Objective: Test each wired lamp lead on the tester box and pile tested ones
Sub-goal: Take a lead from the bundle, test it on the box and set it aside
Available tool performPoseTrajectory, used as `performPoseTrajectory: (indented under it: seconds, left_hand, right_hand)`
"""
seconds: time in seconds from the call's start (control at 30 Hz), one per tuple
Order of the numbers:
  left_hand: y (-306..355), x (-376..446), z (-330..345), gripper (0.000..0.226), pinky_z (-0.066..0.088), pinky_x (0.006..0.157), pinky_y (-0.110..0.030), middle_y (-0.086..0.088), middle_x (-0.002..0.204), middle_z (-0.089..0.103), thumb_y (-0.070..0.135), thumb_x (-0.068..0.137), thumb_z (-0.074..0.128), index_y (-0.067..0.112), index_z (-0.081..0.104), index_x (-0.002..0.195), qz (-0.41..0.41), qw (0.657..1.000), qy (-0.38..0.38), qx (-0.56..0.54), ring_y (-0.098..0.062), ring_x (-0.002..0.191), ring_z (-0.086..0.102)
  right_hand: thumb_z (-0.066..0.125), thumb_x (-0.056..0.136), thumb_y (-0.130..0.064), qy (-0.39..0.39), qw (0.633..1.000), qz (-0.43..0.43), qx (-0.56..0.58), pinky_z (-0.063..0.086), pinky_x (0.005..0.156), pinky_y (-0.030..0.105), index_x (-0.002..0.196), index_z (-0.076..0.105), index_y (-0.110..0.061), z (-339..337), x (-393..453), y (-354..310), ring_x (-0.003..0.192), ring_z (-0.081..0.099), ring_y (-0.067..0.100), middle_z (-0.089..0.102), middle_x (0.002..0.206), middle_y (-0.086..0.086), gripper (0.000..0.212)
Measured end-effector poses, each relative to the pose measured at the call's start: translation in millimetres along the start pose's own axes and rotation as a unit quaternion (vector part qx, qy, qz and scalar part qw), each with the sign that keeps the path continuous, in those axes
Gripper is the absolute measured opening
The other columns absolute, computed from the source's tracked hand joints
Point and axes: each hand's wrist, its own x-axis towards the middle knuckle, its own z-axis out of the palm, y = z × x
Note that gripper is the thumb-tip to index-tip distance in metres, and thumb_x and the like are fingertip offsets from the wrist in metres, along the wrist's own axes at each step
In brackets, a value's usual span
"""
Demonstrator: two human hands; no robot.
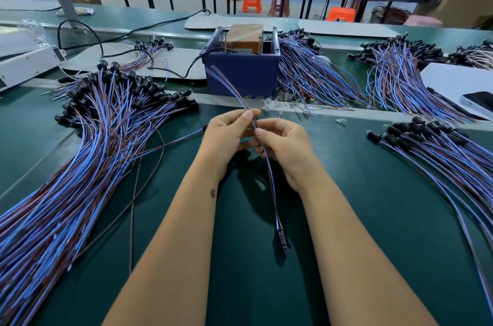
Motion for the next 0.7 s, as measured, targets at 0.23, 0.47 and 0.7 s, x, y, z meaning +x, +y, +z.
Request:
performPoseTrajectory:
  seconds: [0.23, 0.47, 0.7]
  left_hand:
    - [-3, 0, 3, 0.022, 0.061, 0.073, -0.033, -0.004, 0.092, 0.073, 0.017, 0.102, 0.050, 0.016, 0.071, 0.095, 0.005, 0.998, 0.025, 0.059, -0.014, 0.074, 0.071]
    - [-7, 3, 3, 0.026, 0.047, 0.045, -0.020, 0.001, 0.066, 0.057, 0.022, 0.106, 0.037, 0.021, 0.061, 0.094, 0.017, 0.988, 0.076, 0.131, -0.010, 0.049, 0.063]
    - [-12, 6, 0, 0.027, 0.045, 0.057, -0.027, 0.013, 0.047, 0.045, 0.026, 0.102, 0.042, 0.030, 0.066, 0.090, 0.054, 0.976, 0.098, 0.185, -0.004, 0.043, 0.045]
  right_hand:
    - [0.062, 0.093, -0.014, 0.111, 0.981, -0.069, -0.142, 0.050, 0.069, 0.029, 0.083, 0.071, -0.006, 7, 0, 5, 0.070, 0.058, 0.011, 0.069, 0.076, 0.009, 0.016]
    - [0.060, 0.094, -0.017, 0.175, 0.978, -0.068, -0.092, 0.040, 0.056, 0.013, 0.078, 0.065, -0.021, 0, 1, 3, 0.057, 0.049, 0.004, 0.056, 0.060, -0.006, 0.017]
    - [0.059, 0.095, -0.019, 0.169, 0.978, -0.076, -0.091, 0.040, 0.055, 0.013, 0.081, 0.065, -0.021, 1, 1, 4, 0.056, 0.048, 0.004, 0.055, 0.060, -0.004, 0.016]
